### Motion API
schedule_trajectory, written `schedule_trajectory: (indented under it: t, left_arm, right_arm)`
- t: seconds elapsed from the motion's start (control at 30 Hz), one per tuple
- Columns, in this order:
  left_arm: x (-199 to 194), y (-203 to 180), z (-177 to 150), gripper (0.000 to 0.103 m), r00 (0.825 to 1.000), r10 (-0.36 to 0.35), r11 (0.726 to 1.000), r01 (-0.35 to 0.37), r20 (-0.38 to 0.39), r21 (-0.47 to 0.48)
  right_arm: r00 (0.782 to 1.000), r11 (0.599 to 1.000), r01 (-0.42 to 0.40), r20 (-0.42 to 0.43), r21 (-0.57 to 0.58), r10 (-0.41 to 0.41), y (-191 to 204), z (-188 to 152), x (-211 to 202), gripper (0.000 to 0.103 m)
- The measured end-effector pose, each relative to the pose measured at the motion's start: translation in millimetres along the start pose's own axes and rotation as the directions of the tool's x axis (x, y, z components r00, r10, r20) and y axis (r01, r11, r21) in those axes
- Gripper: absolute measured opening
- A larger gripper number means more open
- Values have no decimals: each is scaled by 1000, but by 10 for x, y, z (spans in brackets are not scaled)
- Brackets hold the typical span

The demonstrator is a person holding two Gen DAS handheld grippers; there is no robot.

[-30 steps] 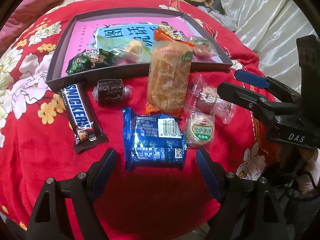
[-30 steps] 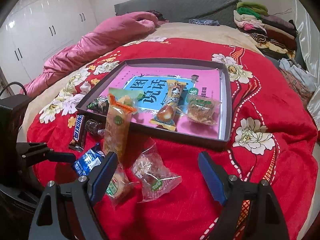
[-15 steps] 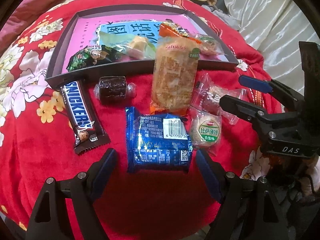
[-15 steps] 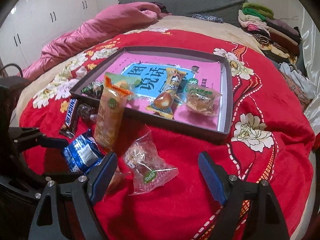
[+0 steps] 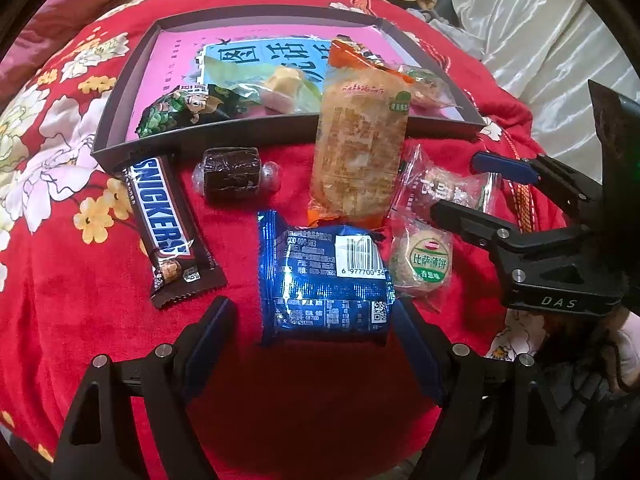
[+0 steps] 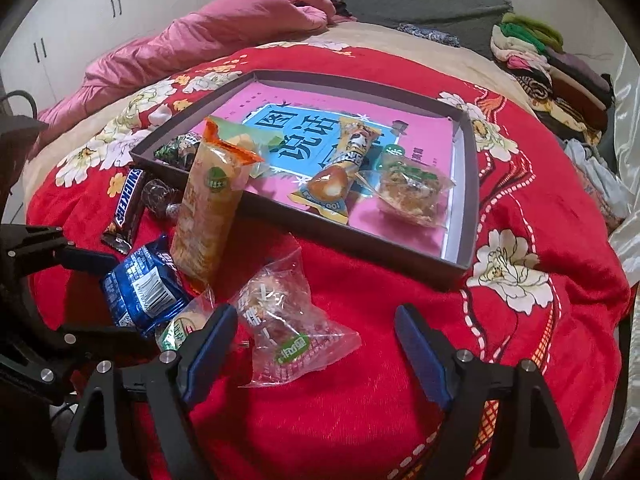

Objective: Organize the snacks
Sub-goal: 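Grasp the clear pastry bag with the right tool while the left tool nears the blue pack, then grasp the blue biscuit pack with the left tool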

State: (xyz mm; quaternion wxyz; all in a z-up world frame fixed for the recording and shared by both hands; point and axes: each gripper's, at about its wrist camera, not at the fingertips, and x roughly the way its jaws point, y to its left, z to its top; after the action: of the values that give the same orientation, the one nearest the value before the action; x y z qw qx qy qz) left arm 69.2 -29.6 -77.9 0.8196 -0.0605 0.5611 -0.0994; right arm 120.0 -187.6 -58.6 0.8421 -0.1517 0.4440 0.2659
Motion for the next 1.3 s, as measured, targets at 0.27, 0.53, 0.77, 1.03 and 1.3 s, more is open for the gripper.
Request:
schedule_trajectory:
  t: [0.27, 0.53, 0.77, 1.03, 1.3]
  left_arm:
    - [16, 16, -9, 82, 1000, 6, 1000, -6, -2, -5]
    - [71, -21, 35, 82, 999, 32, 999, -32, 0, -4]
    - [104, -39, 90, 83, 999, 41, 999, -41, -1, -20]
    - [166, -82, 172, 82, 999, 50, 998, -50, -5, -30]
    - [203, -35, 207, 71, 999, 39, 998, -39, 4, -54]
  right_arm:
    - [1000, 998, -10, -17, -59, 9, 73, 19, 100, 68]
    - [999, 998, -29, -33, -64, 26, 65, 71, 214, 61]
    - [999, 997, -13, -35, -77, 10, 84, 101, 272, 49]
    - [999, 999, -36, -18, 1, 36, -54, 129, 184, 40]
    - [997, 997, -68, 30, 48, 66, -108, 142, 44, 40]
